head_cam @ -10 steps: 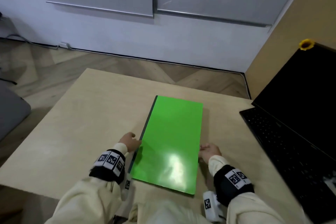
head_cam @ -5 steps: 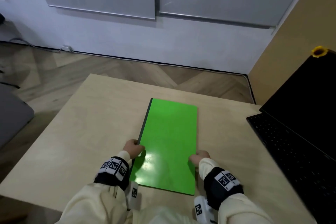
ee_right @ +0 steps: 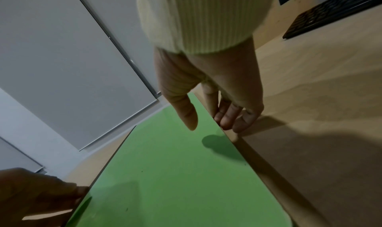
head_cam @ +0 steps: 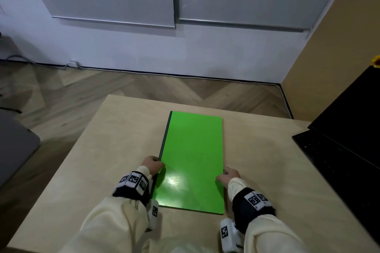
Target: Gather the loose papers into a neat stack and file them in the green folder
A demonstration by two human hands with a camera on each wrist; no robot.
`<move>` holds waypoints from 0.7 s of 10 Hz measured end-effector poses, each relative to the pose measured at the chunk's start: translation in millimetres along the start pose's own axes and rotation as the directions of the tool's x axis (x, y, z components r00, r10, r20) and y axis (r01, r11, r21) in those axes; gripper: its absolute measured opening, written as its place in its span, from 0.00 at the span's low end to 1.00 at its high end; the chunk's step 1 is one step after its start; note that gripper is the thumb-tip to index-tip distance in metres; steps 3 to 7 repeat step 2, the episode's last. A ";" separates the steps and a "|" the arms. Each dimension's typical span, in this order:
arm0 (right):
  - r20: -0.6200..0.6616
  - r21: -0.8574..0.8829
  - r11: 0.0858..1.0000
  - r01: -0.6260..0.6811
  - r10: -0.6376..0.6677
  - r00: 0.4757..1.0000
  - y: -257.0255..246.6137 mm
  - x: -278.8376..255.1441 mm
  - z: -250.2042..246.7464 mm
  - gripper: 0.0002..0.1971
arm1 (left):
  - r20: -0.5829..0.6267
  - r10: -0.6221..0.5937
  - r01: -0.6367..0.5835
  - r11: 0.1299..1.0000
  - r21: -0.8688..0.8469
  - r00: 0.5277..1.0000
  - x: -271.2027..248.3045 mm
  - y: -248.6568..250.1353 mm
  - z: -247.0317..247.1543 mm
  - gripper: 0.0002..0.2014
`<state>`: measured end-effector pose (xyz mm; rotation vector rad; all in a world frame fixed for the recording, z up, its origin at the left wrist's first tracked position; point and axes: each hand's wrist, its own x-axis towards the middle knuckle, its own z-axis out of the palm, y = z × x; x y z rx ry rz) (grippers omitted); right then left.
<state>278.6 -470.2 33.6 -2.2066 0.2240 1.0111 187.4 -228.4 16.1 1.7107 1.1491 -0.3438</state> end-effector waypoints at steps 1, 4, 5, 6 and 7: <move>-0.002 0.014 1.000 0.008 -0.008 1.000 4.8 -0.1 0.8 0.26 | 0.033 0.017 -0.014 0.996 -0.091 0.999 5.9 -5.7 -4.6 0.17; -0.034 0.008 1.000 0.005 -0.005 0.999 7.0 -7.3 -2.3 0.31 | 0.064 -0.019 0.031 0.983 -0.180 0.998 2.7 -23.6 -16.1 0.09; -0.034 0.008 1.000 0.005 -0.005 0.999 7.0 -7.3 -2.3 0.31 | 0.064 -0.019 0.031 0.983 -0.180 0.998 2.7 -23.6 -16.1 0.09; -0.034 0.008 1.000 0.005 -0.005 0.999 7.0 -7.3 -2.3 0.31 | 0.064 -0.019 0.031 0.983 -0.180 0.998 2.7 -23.6 -16.1 0.09; -0.034 0.008 1.000 0.005 -0.005 0.999 7.0 -7.3 -2.3 0.31 | 0.064 -0.019 0.031 0.983 -0.180 0.998 2.7 -23.6 -16.1 0.09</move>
